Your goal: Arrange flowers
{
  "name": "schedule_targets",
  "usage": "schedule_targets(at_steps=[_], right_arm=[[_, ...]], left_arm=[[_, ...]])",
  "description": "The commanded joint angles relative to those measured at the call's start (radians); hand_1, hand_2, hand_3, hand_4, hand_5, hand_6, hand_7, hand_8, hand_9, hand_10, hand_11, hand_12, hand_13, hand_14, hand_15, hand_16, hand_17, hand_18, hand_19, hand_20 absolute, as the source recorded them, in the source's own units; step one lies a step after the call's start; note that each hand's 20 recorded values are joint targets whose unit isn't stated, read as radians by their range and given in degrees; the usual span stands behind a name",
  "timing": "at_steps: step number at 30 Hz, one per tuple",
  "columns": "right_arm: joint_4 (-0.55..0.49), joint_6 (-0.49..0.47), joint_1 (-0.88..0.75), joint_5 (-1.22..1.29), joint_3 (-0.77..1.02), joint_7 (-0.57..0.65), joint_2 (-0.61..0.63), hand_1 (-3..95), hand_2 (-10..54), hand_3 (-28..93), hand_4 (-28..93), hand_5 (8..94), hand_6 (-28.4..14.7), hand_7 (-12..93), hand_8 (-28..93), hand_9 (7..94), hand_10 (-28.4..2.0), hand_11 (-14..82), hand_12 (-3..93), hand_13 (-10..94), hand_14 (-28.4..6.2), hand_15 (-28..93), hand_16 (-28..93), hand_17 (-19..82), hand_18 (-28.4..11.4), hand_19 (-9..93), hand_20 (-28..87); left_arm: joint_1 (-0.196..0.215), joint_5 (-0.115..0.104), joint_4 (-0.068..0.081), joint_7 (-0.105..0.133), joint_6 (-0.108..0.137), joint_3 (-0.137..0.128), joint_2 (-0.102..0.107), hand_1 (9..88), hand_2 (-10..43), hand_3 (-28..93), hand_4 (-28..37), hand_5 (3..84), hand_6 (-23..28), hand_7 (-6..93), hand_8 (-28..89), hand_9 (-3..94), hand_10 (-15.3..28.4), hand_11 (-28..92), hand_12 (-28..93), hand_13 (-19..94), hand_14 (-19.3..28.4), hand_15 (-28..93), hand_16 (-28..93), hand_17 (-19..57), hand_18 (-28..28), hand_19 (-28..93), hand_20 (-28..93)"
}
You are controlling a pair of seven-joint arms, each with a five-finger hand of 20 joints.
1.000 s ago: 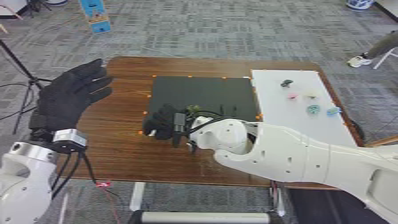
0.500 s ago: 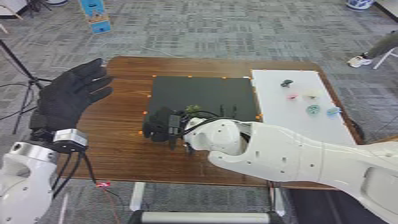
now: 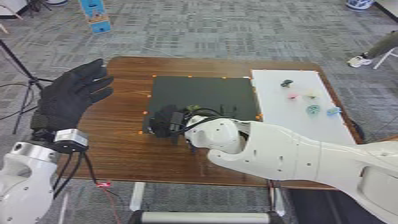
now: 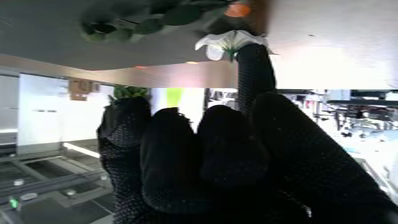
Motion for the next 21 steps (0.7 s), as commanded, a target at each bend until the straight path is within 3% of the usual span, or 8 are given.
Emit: schedule_targets(at_steps=[1, 21], right_arm=[[0.014, 0.020, 0.020, -0.002, -0.007, 0.041, -0.013, 20.4, 32.8, 91, -16, 57.7, 5.4, 19, -15, 84.6, -10.7, 79.2, 36.4, 76, -13.2, 93, 45, 33, -22.6, 86, 50], [0.019, 0.094, 0.031, -0.034, -0.026, 0.097, -0.026, 20.6, 31.4, 91, -17, 57.7, 5.0, 19, -15, 84.4, -10.7, 78.6, 36.9, 76, -13.3, 93, 44, 34, -22.7, 87, 49]], left_arm=[[-0.006, -0.003, -0.001, -0.001, 0.008, 0.003, -0.005, 22.0, -5.6, 72, -28.3, 35.0, 4.0, 20.0, -9, 28.6, 11.9, 22, 18, 24, 13.8, 31, 2, -9.1, 21.5, 45, 12], [0.003, -0.004, -0.003, -0.001, 0.005, 0.000, -0.009, 22.0, -5.6, 72, -28.3, 35.1, 4.0, 20.1, -9, 28.6, 11.9, 22, 18, 24, 13.8, 31, 2, -9.1, 21.4, 45, 12]])
